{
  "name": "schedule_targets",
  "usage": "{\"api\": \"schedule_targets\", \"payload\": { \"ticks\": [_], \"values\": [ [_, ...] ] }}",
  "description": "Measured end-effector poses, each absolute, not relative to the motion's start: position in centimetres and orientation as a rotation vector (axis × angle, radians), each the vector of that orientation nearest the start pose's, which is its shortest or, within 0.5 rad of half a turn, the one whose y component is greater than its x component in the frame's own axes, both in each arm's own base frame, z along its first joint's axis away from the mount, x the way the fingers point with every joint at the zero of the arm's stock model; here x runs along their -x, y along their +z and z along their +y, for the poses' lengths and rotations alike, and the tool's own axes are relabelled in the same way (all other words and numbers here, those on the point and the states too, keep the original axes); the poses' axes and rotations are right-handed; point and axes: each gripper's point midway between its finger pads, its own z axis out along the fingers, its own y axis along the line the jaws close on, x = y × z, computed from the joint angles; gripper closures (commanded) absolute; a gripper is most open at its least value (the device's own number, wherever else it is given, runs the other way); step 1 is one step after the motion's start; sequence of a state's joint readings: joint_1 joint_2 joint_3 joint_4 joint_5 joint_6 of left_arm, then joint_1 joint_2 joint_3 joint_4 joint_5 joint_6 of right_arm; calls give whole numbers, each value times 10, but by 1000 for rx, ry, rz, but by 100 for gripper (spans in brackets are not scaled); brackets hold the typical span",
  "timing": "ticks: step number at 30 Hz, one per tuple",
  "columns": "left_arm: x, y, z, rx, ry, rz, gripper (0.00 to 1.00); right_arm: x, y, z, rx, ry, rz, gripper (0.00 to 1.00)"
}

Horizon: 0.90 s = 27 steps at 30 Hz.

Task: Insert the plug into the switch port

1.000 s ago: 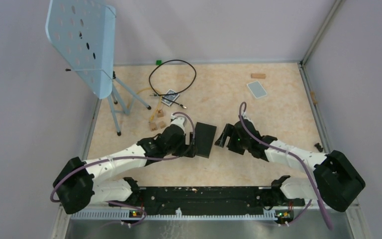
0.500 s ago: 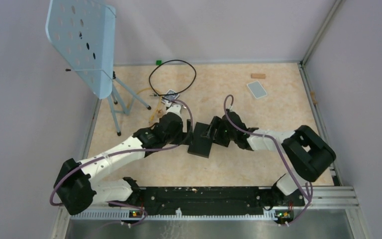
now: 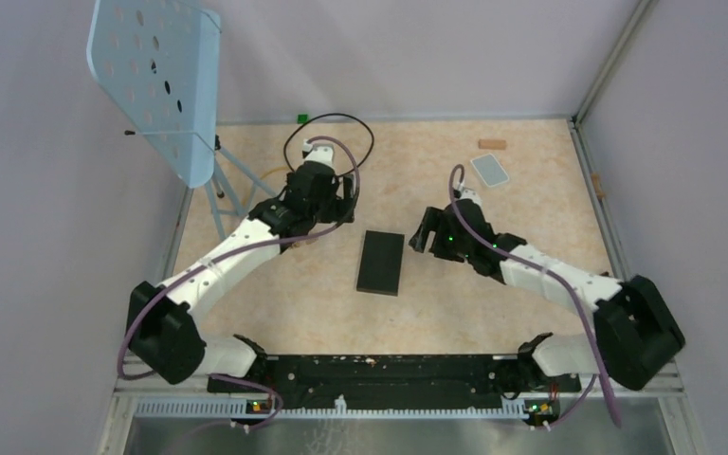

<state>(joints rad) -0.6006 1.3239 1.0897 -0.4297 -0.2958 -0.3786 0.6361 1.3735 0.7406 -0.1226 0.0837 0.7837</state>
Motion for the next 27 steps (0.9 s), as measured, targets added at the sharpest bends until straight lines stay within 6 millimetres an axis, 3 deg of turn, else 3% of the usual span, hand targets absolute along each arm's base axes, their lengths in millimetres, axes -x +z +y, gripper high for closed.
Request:
{"api": "schedule_targets", "payload": {
  "ticks": [3,6,15,27],
  "values": [
    [-349,177,-172,-64,-153,2234,5,-276,117,215,-169,616,2307,23],
    [-361,162,-158,-45,-96,2275,11,-267,132,205,-118,600,2283,23],
    [-392,129,-129,-19,32,2313,25,-230,138,183,-4,562,2337,24],
    [-425,103,-81,78,68,2318,28,-205,128,174,12,584,2396,25]
  ]
}}
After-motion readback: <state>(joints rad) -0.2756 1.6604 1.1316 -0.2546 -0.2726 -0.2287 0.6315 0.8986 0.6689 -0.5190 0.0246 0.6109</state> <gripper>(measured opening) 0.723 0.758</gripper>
